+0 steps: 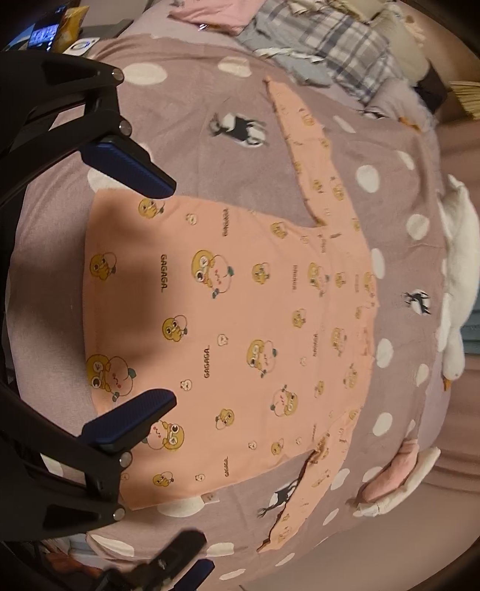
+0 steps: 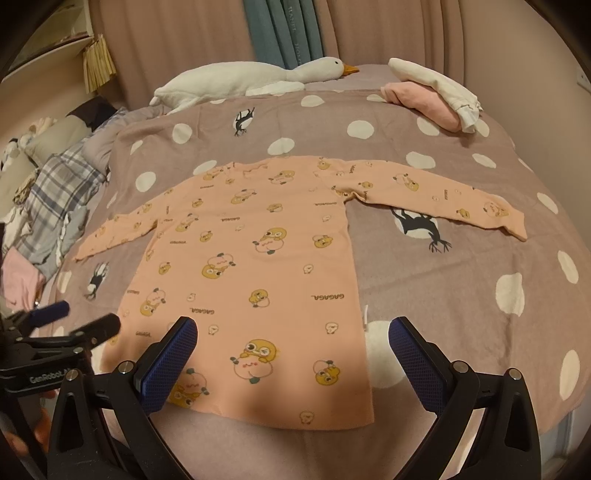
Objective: Fold small clothes
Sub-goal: 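Grasp the sleeve cuff with the right tool and fold it across the body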
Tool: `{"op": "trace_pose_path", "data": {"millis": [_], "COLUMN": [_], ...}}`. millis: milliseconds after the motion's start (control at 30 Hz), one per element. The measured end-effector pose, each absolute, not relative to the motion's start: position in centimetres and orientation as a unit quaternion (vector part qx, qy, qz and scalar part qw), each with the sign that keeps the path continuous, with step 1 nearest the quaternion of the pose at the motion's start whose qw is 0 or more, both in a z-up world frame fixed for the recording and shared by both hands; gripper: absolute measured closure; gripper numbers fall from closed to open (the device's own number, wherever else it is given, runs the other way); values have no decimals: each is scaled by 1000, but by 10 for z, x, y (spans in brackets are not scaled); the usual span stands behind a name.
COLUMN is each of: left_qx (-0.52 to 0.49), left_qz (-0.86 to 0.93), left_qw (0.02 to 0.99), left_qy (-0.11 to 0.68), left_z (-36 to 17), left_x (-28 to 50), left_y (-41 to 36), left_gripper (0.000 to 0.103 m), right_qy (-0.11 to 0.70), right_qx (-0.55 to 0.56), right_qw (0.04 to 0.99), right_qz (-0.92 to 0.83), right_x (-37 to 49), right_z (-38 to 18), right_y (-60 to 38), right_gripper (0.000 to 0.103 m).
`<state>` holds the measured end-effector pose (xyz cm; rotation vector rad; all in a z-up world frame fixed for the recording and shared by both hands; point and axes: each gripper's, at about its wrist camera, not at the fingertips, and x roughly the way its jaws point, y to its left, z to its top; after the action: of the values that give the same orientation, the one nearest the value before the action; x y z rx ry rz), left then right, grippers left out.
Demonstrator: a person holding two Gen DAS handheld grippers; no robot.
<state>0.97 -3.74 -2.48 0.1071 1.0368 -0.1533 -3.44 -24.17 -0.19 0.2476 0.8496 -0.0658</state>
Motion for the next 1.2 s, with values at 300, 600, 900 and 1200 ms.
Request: {"op": "trace_pose_path", "data": {"millis": [300,600,900,1200], "left_qx": [-98,-103,-99,-101], "left_qz": [-184,-208,-199,-192], "left_qw": [832,817,825,825], "left_qy": [514,527,519,522], "left_z": [-60,-73,-76,-80], "left_x": [20,54,97,117], "left_y": [-25,-36,-44,-51], "left_gripper": [0,0,0,1], "right_qy": [372,299,251,186], "right_qx": [298,460,569,571], "right_qw": [879,830,768,768], "right_qz": [-29,-101,-150,-222], "right_x": [-40,-26,21,35], "right_z": [-32,-82,-121,-132], "right_y": [-330,-450,-533,-569], "right_gripper": [1,2,33,66]}}
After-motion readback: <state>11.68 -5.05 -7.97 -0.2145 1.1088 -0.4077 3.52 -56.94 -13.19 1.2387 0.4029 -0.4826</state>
